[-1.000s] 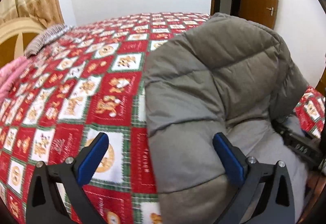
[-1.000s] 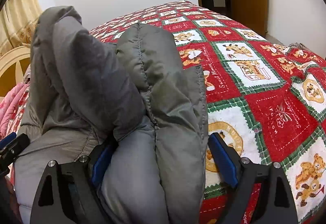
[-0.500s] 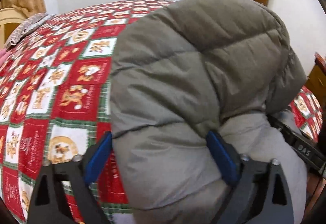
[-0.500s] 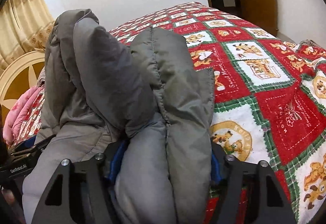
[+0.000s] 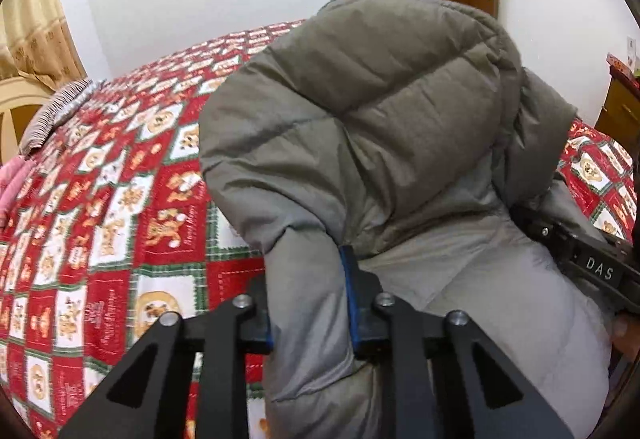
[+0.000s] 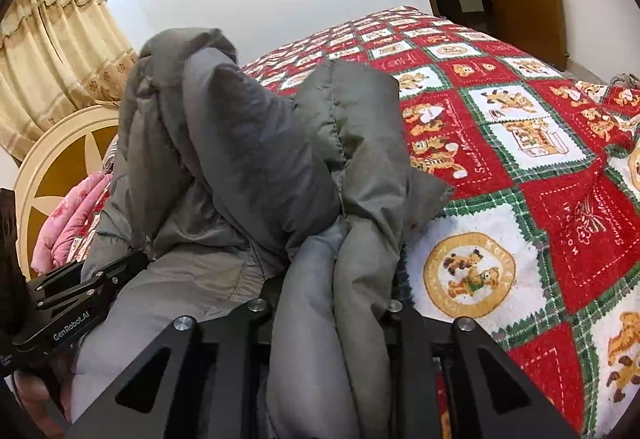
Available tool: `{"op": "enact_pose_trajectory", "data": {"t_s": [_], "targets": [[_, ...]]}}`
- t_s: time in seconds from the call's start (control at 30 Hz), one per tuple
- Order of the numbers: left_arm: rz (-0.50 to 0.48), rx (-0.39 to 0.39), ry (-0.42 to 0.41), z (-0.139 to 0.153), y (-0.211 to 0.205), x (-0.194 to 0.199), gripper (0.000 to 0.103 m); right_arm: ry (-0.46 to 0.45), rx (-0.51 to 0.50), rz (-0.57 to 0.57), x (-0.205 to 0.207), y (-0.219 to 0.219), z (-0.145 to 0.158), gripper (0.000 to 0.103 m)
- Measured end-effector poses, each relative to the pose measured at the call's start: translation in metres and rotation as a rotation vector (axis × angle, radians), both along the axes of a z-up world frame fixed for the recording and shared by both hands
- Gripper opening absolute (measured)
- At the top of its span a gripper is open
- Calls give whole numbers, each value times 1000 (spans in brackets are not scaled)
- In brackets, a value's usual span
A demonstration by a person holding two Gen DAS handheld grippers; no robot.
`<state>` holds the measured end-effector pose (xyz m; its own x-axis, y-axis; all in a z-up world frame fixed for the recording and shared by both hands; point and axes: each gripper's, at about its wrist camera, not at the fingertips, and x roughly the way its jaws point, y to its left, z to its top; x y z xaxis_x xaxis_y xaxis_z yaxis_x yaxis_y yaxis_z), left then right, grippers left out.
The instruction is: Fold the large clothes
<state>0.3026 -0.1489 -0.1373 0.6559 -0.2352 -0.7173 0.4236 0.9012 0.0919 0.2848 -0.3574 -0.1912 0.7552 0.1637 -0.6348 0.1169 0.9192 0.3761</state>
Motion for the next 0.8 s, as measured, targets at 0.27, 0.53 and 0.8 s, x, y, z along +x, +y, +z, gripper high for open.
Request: {"op": "enact_pose_trajectory", "data": {"t_s": [0.27,0.53,0.8], "targets": [[31,55,-123,38,33,-24,20,-46,18,65,-15,30,28,16],[174,54,-176,70,118,-31,20,-112,25,226,-4,113,74,16],[329,59,-191,75,199,-36,19,-132,20,404,22,213,98,15]]}}
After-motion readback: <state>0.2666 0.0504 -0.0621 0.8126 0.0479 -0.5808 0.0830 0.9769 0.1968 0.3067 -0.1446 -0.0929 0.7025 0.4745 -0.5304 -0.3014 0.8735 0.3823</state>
